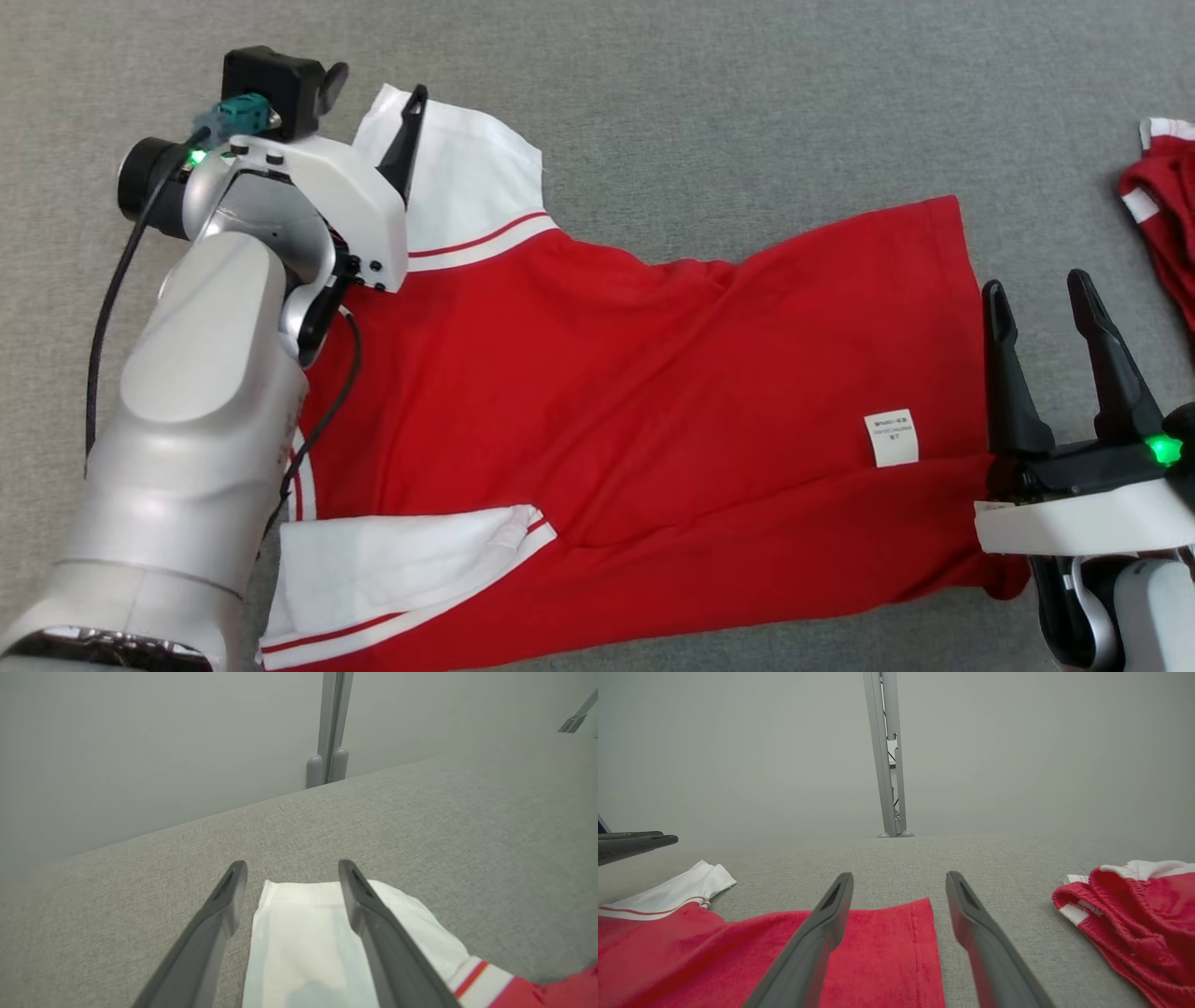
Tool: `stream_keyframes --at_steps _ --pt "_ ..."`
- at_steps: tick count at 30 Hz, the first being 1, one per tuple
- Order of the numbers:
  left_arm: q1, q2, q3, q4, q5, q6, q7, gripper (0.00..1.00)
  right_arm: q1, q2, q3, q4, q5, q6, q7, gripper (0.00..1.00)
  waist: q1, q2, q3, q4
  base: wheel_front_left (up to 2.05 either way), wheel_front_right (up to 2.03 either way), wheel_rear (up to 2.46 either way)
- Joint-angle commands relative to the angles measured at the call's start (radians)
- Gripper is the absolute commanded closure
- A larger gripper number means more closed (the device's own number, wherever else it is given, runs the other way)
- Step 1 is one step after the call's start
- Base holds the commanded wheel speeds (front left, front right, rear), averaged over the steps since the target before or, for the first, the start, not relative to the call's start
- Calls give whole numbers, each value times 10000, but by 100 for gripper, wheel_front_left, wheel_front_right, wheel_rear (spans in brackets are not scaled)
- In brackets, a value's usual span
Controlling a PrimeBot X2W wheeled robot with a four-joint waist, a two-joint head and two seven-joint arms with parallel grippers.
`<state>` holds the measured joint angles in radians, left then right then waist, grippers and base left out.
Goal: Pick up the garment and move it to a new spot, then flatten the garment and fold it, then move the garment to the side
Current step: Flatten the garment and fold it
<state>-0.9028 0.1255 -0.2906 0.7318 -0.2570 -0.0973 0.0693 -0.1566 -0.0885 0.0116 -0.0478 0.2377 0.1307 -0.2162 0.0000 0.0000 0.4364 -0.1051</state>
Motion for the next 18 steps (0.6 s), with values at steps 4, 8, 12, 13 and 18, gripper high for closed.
stream_keyframes --at_steps 4,8,12,13,18 --pt "-849 236 2 1680 -22 -47 252 0 -242 12 19 104 90 1 -142 0 0 0 281 -449 0 0 0" --pt "-1230 303 24 2849 -181 -112 435 0 -338 -7 11 165 155 1 -168 0 0 0 374 -604 0 0 0" --pt "-1375 301 -18 3666 -335 -178 390 100 -487 -107 -14 301 314 1 -178 0 0 0 451 -680 0 0 0" --pt "-1423 279 -38 3777 -346 -196 289 100 -561 -153 -37 358 361 1 -165 0 0 0 461 -677 0 0 0" --pt "-1794 184 -126 3870 -347 -236 -538 100 -1016 -521 -265 762 655 1 -4 0 0 0 428 -518 0 0 0"
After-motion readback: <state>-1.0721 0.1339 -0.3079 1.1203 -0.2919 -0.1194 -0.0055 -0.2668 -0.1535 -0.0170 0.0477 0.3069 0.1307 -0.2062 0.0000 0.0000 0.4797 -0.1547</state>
